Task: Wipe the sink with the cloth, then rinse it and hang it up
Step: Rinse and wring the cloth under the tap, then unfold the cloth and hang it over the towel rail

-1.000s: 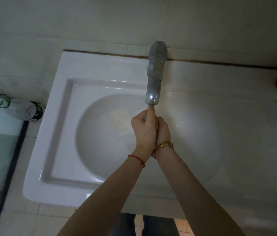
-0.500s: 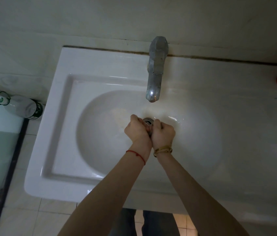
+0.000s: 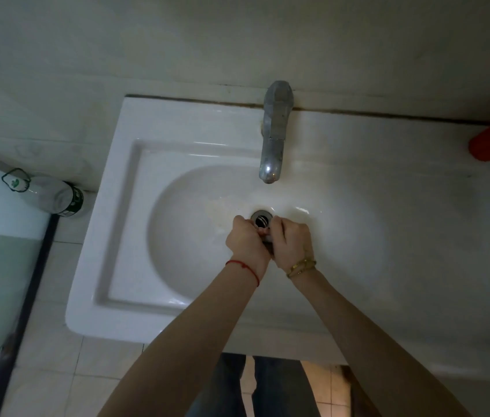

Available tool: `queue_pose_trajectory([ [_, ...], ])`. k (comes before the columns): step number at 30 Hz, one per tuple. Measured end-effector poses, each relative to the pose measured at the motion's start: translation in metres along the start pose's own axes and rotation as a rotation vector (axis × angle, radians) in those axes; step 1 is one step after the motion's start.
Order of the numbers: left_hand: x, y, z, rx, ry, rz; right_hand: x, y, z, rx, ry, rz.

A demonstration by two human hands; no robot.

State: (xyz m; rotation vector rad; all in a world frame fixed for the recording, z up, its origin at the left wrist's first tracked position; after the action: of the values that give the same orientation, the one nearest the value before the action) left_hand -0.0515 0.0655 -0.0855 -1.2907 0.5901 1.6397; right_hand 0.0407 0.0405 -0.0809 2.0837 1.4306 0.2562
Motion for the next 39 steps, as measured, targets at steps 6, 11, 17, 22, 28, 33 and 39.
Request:
queue_pose_trajectory([
  [6, -0.016, -0.013, 0.018, -0.055, 0.045, -0.266, -0.016, 0.023, -0.013, 0.072, -0.265, -0.129],
  [11, -0.059, 0.0, 0.035, 0.423, 0.12, -0.496, -0.033, 0.046, -0.033, 0.508, -0.43, -0.176],
  [17, -0.091, 0.034, 0.04, 0.648, -0.07, -0.669, -0.065, 0.059, -0.04, 0.649, -0.391, -0.209],
  [22, -0.11, 0.069, 0.045, 0.505, -0.159, -0.619, -0.072, 0.05, -0.059, 0.686, -0.361, -0.282],
  [28, -0.135, 0.147, 0.081, 0.254, -0.293, -0.474, -0.075, -0.009, -0.116, 0.63, -0.361, -0.549],
  [33, -0.149, 0.238, 0.124, -0.011, -0.384, -0.301, -0.106, -0.088, -0.197, 0.459, -0.191, -0.764],
  [39, -0.155, 0.376, 0.178, -0.273, -0.479, -0.223, -0.157, -0.22, -0.279, 0.283, 0.017, -0.913],
])
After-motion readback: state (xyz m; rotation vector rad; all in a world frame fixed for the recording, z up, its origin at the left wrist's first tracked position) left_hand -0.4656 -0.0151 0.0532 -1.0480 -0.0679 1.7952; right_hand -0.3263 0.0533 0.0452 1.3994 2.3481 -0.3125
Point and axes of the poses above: each hand's wrist, its own x-axis towards the middle knuckle, its own y-axis out of the back of the hand, z = x × y, the point moved 5 cm from there along x, towards the middle knuckle, and after that the axes turned 7 degrees about -z, right-handed, at the moved point
